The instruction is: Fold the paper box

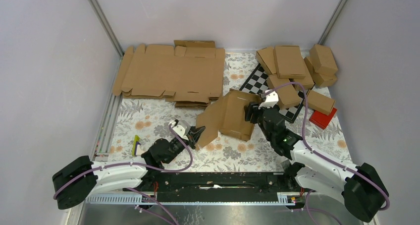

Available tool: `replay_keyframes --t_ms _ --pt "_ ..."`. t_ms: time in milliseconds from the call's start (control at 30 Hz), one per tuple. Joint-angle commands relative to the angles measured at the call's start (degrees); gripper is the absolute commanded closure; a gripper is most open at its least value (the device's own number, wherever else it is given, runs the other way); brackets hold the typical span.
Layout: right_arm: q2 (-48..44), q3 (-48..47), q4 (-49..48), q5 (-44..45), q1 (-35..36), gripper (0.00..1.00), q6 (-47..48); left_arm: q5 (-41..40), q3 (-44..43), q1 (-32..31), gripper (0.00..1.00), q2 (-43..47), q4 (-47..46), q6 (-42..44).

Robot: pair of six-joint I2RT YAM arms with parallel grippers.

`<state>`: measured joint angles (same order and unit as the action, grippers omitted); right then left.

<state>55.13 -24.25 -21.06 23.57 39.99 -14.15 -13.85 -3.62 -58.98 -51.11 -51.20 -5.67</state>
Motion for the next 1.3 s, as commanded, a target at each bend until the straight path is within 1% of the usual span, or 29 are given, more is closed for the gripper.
replay_keyframes --t_ms 0,33,67,133,167,200,233,267,300,400,533,633,700,733,800,833,933,1000,1033,1067,1100,1133,1167,1233,1267 --pt "-1.77 -0.70 0.36 3.24 -0.28 0.46 2.23 -0.59 -1.61 -0.40 1.00 -0.07 2.16 -1.39" --pt "-1.90 -0.86 0.58 3.07 -0.26 0.50 2.73 -0.68 -2.33 -0.35 0.97 -0.21 3.24 -2.62" --pt "-1.98 -0.88 0.59 2.80 -0.26 0.54 3.30 -0.42 -3.82 -0.35 0.89 -0.03 5.58 -3.99" --pt "-2.04 -0.92 0.62 2.11 -0.26 0.60 4.38 0.13 -7.28 -0.35 0.67 0.20 11.66 -7.02" --pt "-2.12 -0.89 0.63 1.71 -0.30 0.63 4.81 0.10 -9.09 -0.28 0.54 0.20 14.06 -8.27" --pt "-2.30 -0.63 0.39 1.14 -0.29 0.65 5.23 0.11 -10.64 -0.27 0.46 0.07 16.22 -9.15" --pt "-2.49 -0.46 0.07 0.60 -0.30 0.68 5.57 0.21 -12.22 -0.25 0.43 -0.14 17.93 -9.29" --pt "-2.86 -0.21 -0.30 0.11 -0.28 0.72 5.81 0.07 -13.62 -0.14 0.43 -0.36 19.37 -9.27" --pt "-3.05 -0.02 -0.61 -0.31 -0.32 0.74 5.95 -0.54 -14.94 -0.02 0.43 -0.89 20.59 -9.16" --pt "-3.39 0.04 -0.57 -1.68 -0.26 0.77 6.36 -1.86 -19.64 0.51 0.43 -4.24 24.03 -7.58" --pt "-3.76 0.15 -0.74 -2.67 -0.26 0.89 7.25 -2.48 -25.38 1.37 0.42 -9.44 27.67 -6.41" --pt "-3.89 0.03 -0.77 -3.28 -0.28 0.90 7.87 -1.16 -31.09 4.08 0.41 -13.86 32.84 -6.89" --pt "-4.33 0.04 -0.74 -3.83 -0.27 0.90 8.51 3.11 -34.87 8.13 0.41 -16.31 36.51 -9.04" --pt "-4.52 0.02 -0.74 -4.02 -0.29 0.90 8.78 6.64 -36.17 10.47 0.40 -17.23 37.56 -10.26" --pt "-4.61 0.02 -0.80 -4.45 -0.30 0.90 9.19 13.07 -38.08 15.16 0.39 -18.78 37.96 -11.86" --pt "-4.60 0.07 -0.89 -4.68 -0.33 0.90 9.35 16.20 -38.90 17.03 0.39 -19.50 37.82 -12.38" --pt "-4.24 0.09 -1.00 -5.32 -0.27 0.90 9.41 20.02 -40.83 20.04 0.42 -21.03 36.88 -12.67" --pt "-4.12 0.04 -1.01 -5.68 -0.30 0.90 9.49 21.16 -42.17 20.75 0.50 -22.11 36.35 -12.26" --pt "-4.02 0.00 -1.05 -5.72 -0.27 0.91 9.49 22.43 -42.79 20.97 0.54 -22.77 36.19 -11.73" --pt "-3.92 -0.06 -1.08 -5.81 -0.26 0.91 9.49 23.41 -43.58 21.01 0.63 -23.57 36.33 -10.98" --pt "-3.88 -0.09 -1.15 -5.86 -0.30 0.91 9.49 24.47 -44.61 21.01 0.76 -24.58 37.00 -10.42" --pt "-3.76 -0.07 -1.18 -5.59 -0.32 0.91 9.49 25.08 -45.73 21.07 0.92 -25.59 38.56 -9.92" --pt "-3.45 -0.31 -0.94 -4.77 -0.27 0.92 9.30 25.38 -46.72 21.11 1.00 -26.48 39.97 -9.74" --pt "-1.97 -1.82 0.66 -1.02 -0.31 0.91 8.19 25.41 -47.63 21.06 1.00 -27.42 41.32 -9.62" --pt "-0.84 -3.04 2.22 0.97 -0.31 0.82 7.45 25.60 -47.22 21.04 1.00 -27.20 40.73 -9.34"
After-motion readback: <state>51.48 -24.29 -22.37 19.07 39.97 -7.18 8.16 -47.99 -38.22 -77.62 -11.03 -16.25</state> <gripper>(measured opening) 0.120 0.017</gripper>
